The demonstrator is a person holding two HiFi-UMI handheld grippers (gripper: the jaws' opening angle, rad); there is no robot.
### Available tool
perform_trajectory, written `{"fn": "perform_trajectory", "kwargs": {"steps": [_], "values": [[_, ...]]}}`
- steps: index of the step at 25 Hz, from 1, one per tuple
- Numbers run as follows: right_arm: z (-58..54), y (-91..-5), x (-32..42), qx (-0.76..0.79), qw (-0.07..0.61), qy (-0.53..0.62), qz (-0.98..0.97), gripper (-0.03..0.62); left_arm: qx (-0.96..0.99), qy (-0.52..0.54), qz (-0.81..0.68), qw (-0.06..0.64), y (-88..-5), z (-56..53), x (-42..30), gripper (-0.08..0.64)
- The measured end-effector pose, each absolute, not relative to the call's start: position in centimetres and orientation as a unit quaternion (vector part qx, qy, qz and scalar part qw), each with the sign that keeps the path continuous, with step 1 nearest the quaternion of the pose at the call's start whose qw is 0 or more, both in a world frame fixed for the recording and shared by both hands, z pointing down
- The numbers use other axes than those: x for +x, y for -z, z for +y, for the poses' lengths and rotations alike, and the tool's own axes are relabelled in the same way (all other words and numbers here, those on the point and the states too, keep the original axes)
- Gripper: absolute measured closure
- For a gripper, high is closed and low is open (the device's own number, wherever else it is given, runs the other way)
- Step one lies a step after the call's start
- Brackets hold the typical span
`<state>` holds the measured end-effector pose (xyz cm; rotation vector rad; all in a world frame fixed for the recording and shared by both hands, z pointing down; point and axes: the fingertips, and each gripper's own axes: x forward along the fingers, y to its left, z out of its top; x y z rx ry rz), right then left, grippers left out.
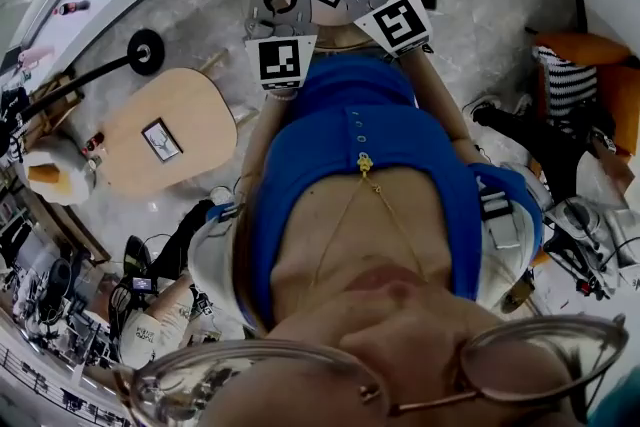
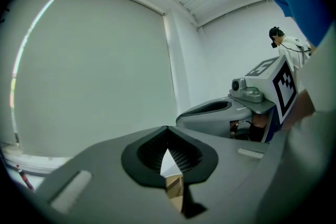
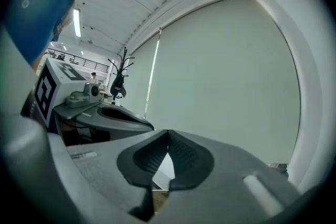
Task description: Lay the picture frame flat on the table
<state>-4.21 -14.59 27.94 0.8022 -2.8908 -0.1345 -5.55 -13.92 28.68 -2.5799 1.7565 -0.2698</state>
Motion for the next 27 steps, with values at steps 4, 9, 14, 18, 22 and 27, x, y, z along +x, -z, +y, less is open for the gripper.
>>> {"fn": "perform_trajectory", "kwargs": {"steps": [4,9,14,18,22,27], "values": [[-14.6,-28.0,-4.2,0.272,0.075,0.043,-0.958,0.592,-0.827,0.086,0.556,0.001,-28.6,-14.2,-5.6,0.564],[-13.9,-28.6,-3.2,0.284,0.074,0.042,-0.955,0.592,-0.832,0.086,0.548,0.005,-29.2,-13.9,-4.8,0.565],[-14.2,-29.0,-2.2,0.294,0.079,0.043,-0.952,0.592,-0.838,0.088,0.538,0.005,-29.7,-14.2,-3.8,0.564],[-14.6,-29.4,-2.3,0.291,0.080,0.041,-0.952,0.592,-0.839,0.089,0.537,0.004,-30.3,-14.5,-3.6,0.563],[-15.0,-30.5,-3.2,0.278,0.080,0.039,-0.956,0.592,-0.834,0.092,0.545,0.003,-31.2,-14.9,-4.5,0.563],[-15.2,-29.9,-3.4,0.272,0.082,0.043,-0.958,0.592,-0.830,0.089,0.550,0.003,-30.7,-15.1,-4.7,0.563]]}}
